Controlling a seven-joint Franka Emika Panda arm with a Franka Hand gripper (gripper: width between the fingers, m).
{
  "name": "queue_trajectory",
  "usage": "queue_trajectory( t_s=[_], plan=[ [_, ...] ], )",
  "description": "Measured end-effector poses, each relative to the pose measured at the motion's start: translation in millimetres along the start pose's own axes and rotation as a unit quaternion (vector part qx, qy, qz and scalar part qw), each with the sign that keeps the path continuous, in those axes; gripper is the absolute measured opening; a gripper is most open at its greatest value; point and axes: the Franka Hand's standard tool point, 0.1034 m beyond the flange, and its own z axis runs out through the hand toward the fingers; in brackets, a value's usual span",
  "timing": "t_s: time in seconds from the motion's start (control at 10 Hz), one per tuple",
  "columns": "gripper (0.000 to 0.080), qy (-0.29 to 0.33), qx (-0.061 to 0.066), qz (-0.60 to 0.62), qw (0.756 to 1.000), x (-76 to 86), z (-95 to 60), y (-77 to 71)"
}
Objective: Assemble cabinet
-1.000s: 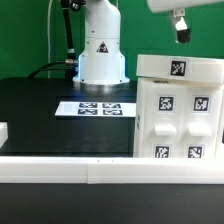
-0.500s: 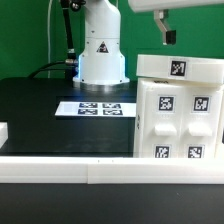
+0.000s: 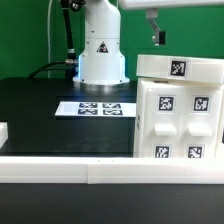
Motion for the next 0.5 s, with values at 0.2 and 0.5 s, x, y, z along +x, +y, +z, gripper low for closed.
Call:
queue_trajectory(
  t_s=[0.2, 0.5],
  plan=[
    [0.0797, -0.001, -0.004, -0.073, 0.997, -0.1, 0.3, 1.5],
    [0.0797, -0.006, -0.004, -0.193, 0.981, -3.5, 3.1, -4.0]
  ],
)
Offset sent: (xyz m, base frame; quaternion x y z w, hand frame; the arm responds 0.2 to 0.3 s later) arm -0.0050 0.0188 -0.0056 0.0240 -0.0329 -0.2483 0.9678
